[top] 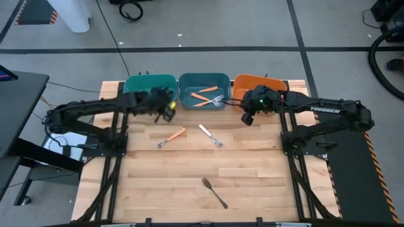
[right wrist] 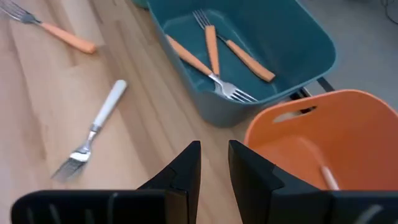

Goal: Sort silverware by color (type)
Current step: Put the left black fork in the green bin, then put the white fork in the orange bin

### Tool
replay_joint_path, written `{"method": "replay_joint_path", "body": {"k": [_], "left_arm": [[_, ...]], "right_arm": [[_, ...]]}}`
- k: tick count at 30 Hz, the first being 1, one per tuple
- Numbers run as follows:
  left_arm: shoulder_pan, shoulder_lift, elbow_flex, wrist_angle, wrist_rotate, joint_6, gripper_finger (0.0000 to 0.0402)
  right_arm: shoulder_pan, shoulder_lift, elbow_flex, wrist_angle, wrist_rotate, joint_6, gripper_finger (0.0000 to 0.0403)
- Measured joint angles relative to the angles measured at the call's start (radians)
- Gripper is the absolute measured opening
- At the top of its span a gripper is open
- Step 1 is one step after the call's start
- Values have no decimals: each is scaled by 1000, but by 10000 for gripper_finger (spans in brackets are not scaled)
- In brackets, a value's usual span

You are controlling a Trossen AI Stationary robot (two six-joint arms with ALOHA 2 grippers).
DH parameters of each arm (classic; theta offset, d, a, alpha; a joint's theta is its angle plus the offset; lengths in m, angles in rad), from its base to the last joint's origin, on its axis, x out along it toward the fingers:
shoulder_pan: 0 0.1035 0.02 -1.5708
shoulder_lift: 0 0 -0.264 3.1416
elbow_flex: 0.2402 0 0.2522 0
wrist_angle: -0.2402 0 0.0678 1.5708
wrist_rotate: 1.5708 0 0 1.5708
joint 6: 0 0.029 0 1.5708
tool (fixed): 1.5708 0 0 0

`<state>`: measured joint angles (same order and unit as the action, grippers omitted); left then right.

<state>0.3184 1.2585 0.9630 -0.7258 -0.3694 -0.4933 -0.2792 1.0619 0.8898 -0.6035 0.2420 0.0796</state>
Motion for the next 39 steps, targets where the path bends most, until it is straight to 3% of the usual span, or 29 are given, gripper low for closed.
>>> {"method": "replay_joint_path", "body": {"k": [8,16,20,29,34,39], "left_arm": [[280,4,1,235,3,256,14],[444,6,1,200,31,473,17],[489,36,-7,157,113,591,35],[538,144,-7,121,121,622,80],[530,136,1,120,121,682,91],[506,98,51,116,132,691,91]], "right_arm": [[-68,59,0,123,-8,-46,90],[-108,161,0,245,-34,-28,90],[-108,218,0,310,-122,45,90],[-47,331,0,413,-178,227,90],[1,390,1,485,-286,354,90],[82,457,1,524,-315,447,91]]}}
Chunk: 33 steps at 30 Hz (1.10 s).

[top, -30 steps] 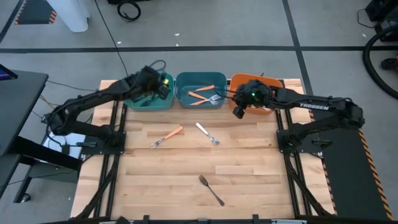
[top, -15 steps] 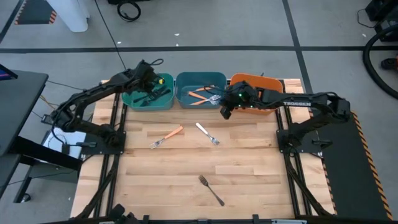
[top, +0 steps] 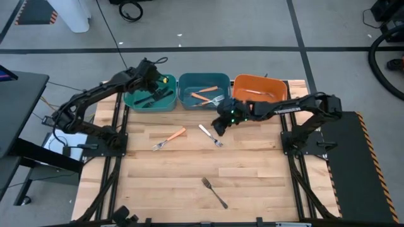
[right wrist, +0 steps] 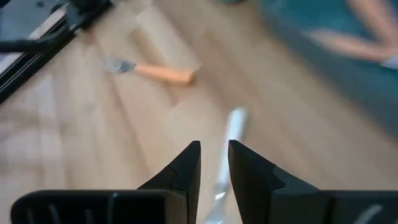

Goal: Sort silverware by color (type)
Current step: Put the white fork in the orange bin

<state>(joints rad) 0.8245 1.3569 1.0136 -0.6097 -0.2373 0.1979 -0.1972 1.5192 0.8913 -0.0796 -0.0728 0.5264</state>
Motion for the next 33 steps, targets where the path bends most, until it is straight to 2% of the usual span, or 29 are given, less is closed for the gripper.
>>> {"method": "replay_joint_path", "body": {"k": [8,15,24,29,33], "left_arm": [[-47,-59,67,-23,39,50,91],[-80,-76,69,-35,38,49,91],[-101,-76,69,-41,38,50,91],[-101,-76,69,-57,38,50,91],[-100,-76,69,-62,38,50,91]], "right_arm": [[117,80,22,-15,-2,97,110],[136,189,44,-26,35,209,123],[136,325,126,-65,54,122,122],[134,356,212,-205,108,96,122],[128,356,273,-302,109,71,122]]}}
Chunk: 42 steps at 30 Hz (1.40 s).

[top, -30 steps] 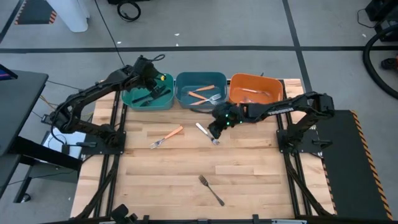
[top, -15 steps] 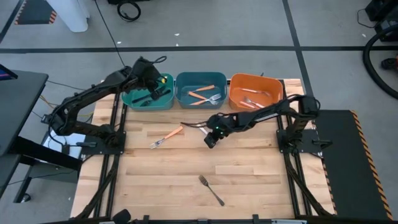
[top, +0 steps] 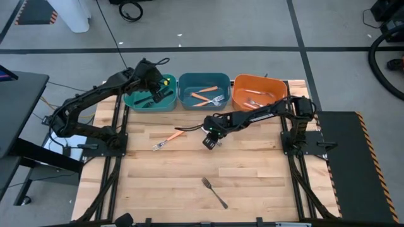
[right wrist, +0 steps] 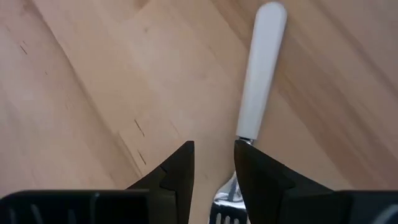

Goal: Sort silverware by color (type)
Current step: Put the white fork in the orange bin

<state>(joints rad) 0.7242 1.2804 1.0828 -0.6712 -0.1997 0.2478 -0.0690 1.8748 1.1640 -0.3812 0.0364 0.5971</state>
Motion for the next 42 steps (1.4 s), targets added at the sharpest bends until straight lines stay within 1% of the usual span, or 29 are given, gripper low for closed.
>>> {"method": "replay_joint_path", "body": {"k": [4,8,13,15,16,19,21,24,28,29,32,37,39,42], "left_arm": [[0,0,0,0,0,0,91],[0,0,0,1,0,1,91],[2,0,0,5,0,14,91],[3,0,0,8,0,13,91],[3,0,0,8,0,13,91],[3,0,0,10,0,13,91],[3,0,0,12,0,11,91],[3,0,0,15,0,10,91],[3,0,0,17,0,10,91],[3,1,0,18,0,10,91],[3,1,0,18,0,10,91],[3,1,0,18,0,9,91],[3,1,0,18,0,8,91],[3,1,0,18,1,1,91]], "right_arm": [[-13,2,18,-24,4,-6,122],[-24,20,13,-50,32,-6,122],[-29,59,13,-32,-26,1,122],[-29,65,15,-30,-30,1,122],[-27,65,15,-34,-27,1,122],[-24,66,15,-50,33,-4,121],[-26,66,16,-66,46,-6,117],[-38,74,16,-98,38,-6,93],[-38,92,19,-116,49,-6,31],[-38,92,19,-120,43,-6,22],[-38,90,19,-122,26,-11,22],[-39,25,10,-159,-33,-28,20],[-38,-25,8,-179,-43,-48,6],[-39,-117,8,-237,-35,-70,2]]}}
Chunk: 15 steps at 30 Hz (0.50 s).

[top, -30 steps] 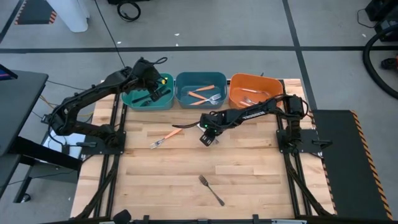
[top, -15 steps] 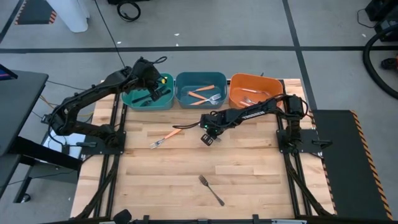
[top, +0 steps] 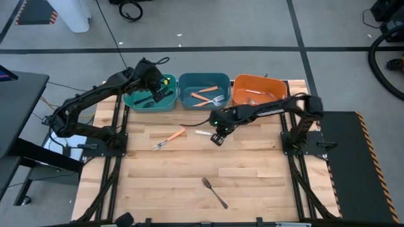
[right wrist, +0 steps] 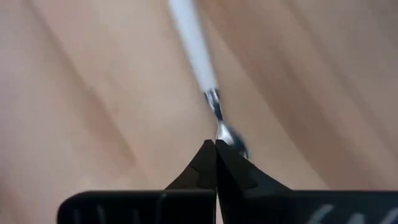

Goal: Sort silverware by color (type)
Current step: Put the white fork in the orange bin

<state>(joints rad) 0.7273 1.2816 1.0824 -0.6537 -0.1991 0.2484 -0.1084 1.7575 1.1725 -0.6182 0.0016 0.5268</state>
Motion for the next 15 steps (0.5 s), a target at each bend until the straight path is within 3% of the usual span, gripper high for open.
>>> {"method": "replay_joint_path", "body": {"k": [7,15], "left_arm": [[-5,0,0,12,2,-36,91],[-5,0,0,24,3,-83,91]], "right_arm": [[-40,-171,3,-66,50,-91,2],[-60,-87,3,13,-2,-319,58]]}}
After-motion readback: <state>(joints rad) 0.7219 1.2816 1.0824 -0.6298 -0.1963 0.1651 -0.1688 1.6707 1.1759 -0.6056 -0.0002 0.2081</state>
